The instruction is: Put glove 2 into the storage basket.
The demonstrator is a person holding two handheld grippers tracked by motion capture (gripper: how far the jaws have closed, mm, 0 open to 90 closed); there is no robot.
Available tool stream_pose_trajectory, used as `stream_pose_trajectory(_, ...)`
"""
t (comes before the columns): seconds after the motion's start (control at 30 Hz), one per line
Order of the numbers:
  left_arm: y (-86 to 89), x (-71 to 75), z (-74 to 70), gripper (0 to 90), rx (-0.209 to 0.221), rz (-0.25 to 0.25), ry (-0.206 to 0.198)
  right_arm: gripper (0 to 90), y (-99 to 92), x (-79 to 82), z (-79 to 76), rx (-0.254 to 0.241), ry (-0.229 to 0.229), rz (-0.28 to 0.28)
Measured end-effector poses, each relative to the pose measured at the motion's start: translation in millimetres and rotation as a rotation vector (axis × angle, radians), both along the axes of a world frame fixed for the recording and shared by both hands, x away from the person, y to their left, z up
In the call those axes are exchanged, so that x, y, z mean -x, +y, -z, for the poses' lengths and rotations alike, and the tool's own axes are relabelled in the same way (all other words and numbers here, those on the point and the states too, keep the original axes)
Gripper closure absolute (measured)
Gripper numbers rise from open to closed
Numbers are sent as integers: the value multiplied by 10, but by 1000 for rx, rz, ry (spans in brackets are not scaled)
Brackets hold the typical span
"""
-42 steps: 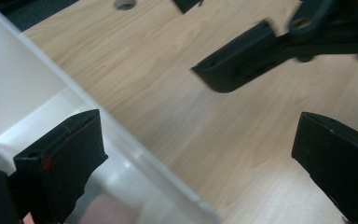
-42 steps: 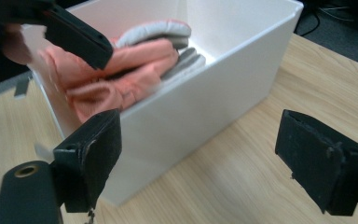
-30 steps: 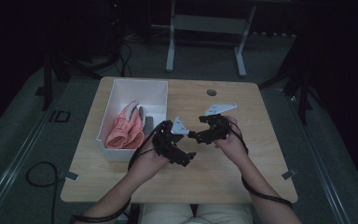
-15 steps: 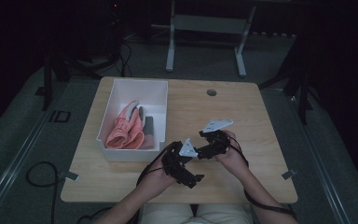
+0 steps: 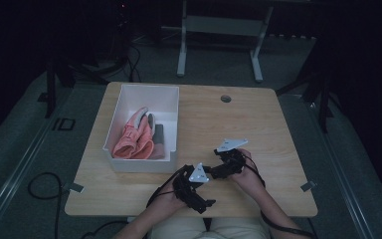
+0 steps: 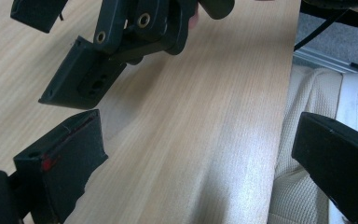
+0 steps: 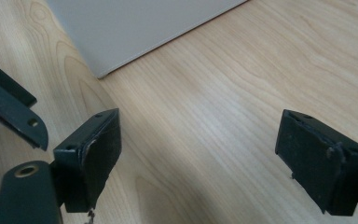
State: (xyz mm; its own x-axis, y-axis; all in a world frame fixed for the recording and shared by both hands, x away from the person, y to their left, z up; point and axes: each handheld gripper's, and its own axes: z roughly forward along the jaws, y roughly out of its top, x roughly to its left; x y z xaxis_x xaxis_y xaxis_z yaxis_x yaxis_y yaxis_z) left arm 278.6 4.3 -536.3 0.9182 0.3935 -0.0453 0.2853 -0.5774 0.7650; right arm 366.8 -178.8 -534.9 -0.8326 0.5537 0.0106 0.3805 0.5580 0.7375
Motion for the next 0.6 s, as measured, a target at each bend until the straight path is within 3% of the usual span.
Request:
stream_pose_trajectory(0.3,34,-1,123,22,41,28,4,141,-35,49,137,15,-12,21)
stream_pose_trajectory(0.6,39,-16,208,22,22,40,18,138,-40,55,274,27,-6,14)
